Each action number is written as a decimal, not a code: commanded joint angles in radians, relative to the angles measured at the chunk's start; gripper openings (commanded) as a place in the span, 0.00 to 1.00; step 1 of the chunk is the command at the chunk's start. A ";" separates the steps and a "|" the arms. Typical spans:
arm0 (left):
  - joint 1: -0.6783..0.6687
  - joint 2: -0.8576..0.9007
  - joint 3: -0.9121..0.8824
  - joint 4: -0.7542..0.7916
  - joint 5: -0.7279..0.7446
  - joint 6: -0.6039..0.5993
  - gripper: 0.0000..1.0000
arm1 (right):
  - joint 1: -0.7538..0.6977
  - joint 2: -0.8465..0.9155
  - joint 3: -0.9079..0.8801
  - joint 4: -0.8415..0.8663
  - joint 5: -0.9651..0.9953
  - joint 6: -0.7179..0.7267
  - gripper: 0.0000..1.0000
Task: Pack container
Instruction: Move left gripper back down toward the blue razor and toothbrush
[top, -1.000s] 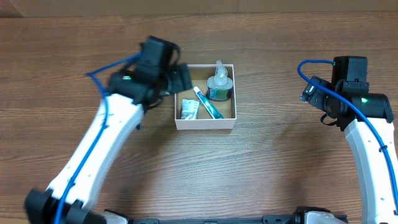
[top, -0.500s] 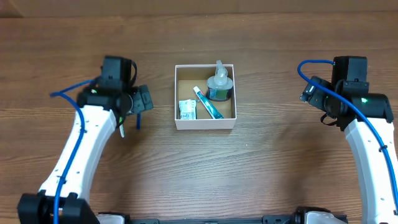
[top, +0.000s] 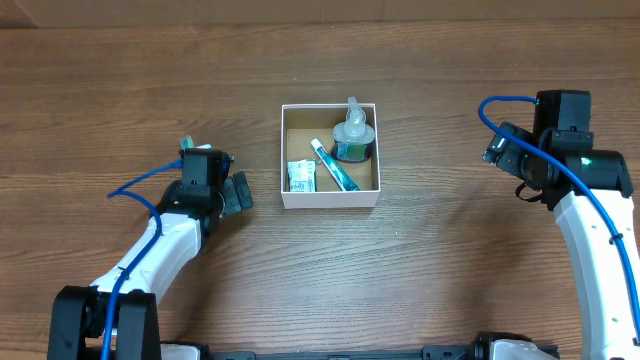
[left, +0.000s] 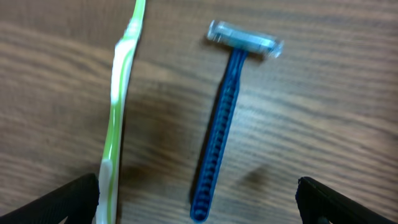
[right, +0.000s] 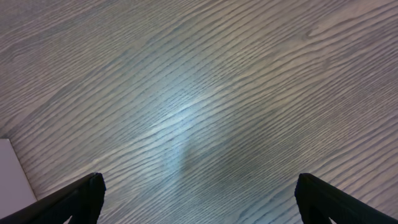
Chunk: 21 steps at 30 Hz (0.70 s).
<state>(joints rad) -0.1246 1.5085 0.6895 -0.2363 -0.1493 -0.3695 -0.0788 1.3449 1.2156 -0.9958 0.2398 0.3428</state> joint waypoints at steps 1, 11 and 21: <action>-0.001 0.002 -0.042 0.021 0.011 -0.141 1.00 | -0.004 -0.009 0.010 0.003 0.005 0.001 1.00; -0.001 0.000 -0.071 0.241 -0.154 -0.062 1.00 | -0.004 -0.009 0.010 0.003 0.005 0.001 1.00; 0.033 0.011 -0.071 0.310 -0.258 -0.087 1.00 | -0.004 -0.009 0.010 0.003 0.005 0.001 1.00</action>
<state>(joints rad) -0.1211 1.5085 0.6239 0.0654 -0.4049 -0.4686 -0.0788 1.3449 1.2156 -0.9958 0.2398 0.3431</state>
